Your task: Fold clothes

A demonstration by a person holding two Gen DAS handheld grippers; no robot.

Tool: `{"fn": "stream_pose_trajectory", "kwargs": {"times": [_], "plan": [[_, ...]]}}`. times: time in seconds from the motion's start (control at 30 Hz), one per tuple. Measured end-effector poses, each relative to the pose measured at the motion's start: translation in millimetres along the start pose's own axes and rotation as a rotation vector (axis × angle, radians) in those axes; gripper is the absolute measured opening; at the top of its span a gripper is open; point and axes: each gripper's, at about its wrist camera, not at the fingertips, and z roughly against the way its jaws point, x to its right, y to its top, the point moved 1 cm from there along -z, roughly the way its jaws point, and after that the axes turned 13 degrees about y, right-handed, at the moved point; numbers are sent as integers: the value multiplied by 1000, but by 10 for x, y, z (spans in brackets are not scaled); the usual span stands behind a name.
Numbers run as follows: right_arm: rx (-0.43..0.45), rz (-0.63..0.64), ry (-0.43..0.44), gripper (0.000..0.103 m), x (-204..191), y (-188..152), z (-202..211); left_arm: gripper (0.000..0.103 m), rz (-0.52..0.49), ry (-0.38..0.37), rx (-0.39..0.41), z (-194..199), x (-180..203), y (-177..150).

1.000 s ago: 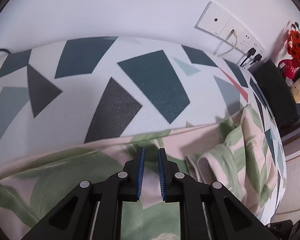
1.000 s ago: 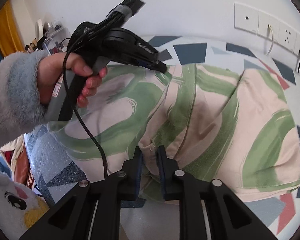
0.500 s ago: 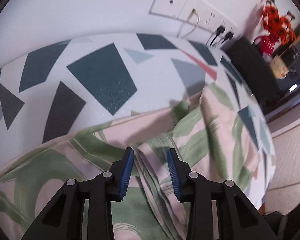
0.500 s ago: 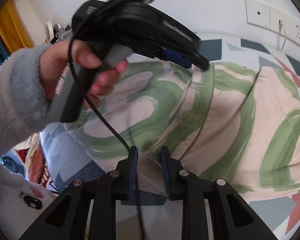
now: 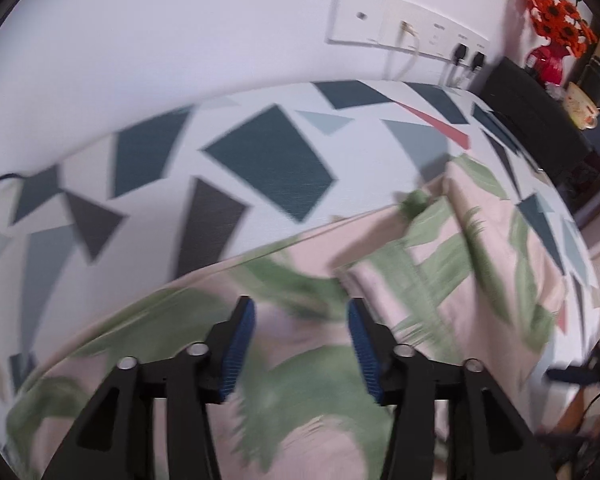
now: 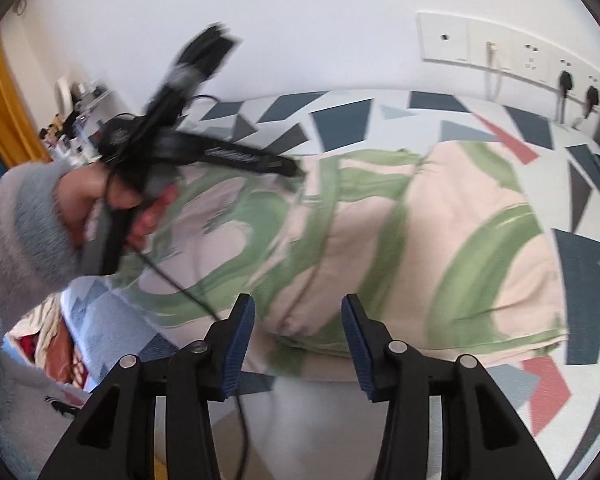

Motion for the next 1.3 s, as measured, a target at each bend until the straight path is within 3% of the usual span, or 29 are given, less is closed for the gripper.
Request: {"fn": "stream_pose_trajectory", "kwargs": {"times": [0.03, 0.17, 0.43, 0.57, 0.83, 0.9, 0.97, 1.13, 1.3], "plan": [[5, 3, -10, 48, 11, 14, 11, 64, 10, 23, 8, 45, -58, -51], [4, 35, -25, 48, 0, 64, -5, 69, 79, 60, -9, 193, -296, -393], [-134, 199, 20, 48, -273, 16, -422, 71, 135, 69, -112, 207, -435, -993], [-218, 224, -22, 49, -274, -29, -715, 71, 130, 81, -118, 203, -422, -1145], [-234, 274, -52, 50, -285, -70, -768, 77, 98, 113, -86, 198, -350, -1215], [-235, 304, -58, 42, -318, -58, -764, 78, 103, 116, -86, 192, -335, -1208], [-200, 314, -69, 22, -328, -18, -720, 79, 110, 118, -85, 186, -320, -1198], [-58, 266, 3, 17, -359, 152, -452, 81, 117, 114, -84, 181, -325, -1198], [-169, 267, 44, 22, -374, 47, -695, 81, 122, 110, -91, 185, -335, -1199]]}}
